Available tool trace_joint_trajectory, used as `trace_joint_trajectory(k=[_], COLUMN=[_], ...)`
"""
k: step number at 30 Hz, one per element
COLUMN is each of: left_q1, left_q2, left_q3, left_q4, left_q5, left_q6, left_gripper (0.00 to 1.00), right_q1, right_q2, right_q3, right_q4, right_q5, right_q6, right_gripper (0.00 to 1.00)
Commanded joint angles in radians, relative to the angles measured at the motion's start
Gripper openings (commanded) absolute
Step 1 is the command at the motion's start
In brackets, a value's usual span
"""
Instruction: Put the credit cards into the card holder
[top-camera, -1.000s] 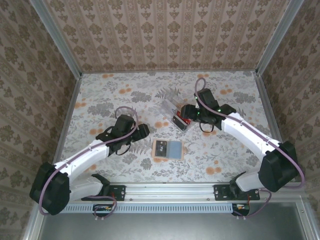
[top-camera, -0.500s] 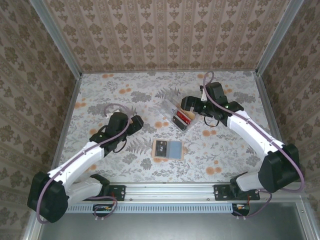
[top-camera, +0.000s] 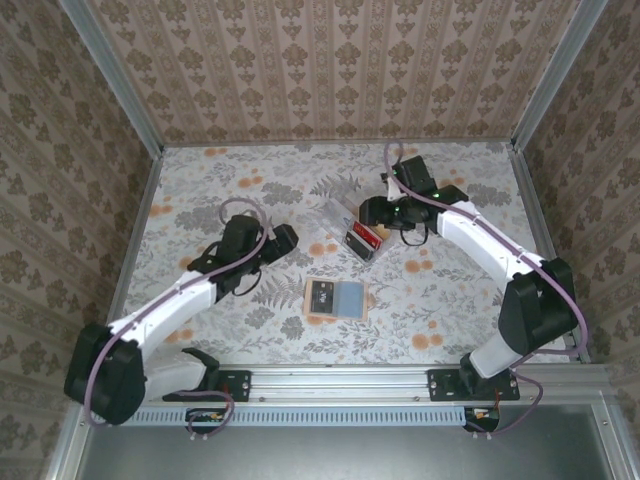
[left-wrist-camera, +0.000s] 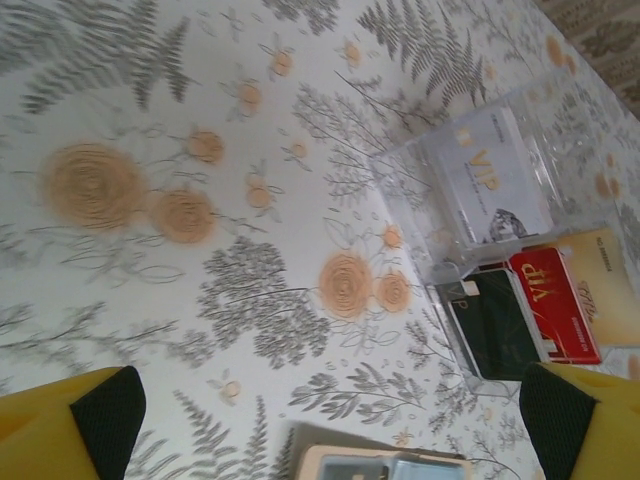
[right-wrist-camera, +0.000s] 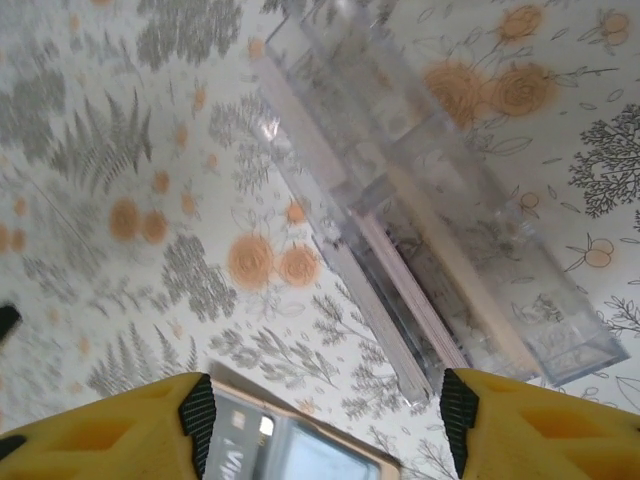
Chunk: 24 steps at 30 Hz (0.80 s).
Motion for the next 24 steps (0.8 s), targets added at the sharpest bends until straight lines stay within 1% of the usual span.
trace_joint_trajectory(k=[1, 4, 9, 12, 16, 19, 24], left_q1=[-0.021, -0.059, -0.095, -0.095, -0.091, -0.081, -0.066], left_q2=[0.085, 0.142, 0.183, 0.180, 0.177, 0.162, 0.147], left_q3=[0.066, 0.100, 0.105, 0.087, 0.085, 0.072, 0.061], left_q4=[0.052, 0.058, 0.049, 0.045, 0.000, -0.007, -0.010], left_q5=[0.089, 0.087, 0.060, 0.043, 0.017, 0.006, 0.007], left_q6=[0.017, 0.012, -0.017, -0.036, -0.037, -0.042, -0.037], left_gripper=[1.00, 1.00, 1.00, 1.00, 1.00, 1.00, 1.00], right_q1=[0.065, 0.105, 0.160, 0.185, 0.200, 0.219, 0.227], right_q2=[0.050, 0.102, 0.177, 0.222, 0.270, 0.299, 0.293], right_q3=[0.051, 0.090, 0.133, 0.172, 0.207, 0.234, 0.257], right_q4=[-0.173, -0.229, -0.263, -0.290, -0.299, -0.314, -0.312], right_q5=[0.156, 0.239, 0.312, 0.387, 0.403, 0.442, 0.544], right_q6=[-0.116, -0.152, -0.197, -0.202, -0.219, -0.224, -0.218], right_gripper=[0.60, 0.55, 0.49, 0.47, 0.46, 0.44, 0.45])
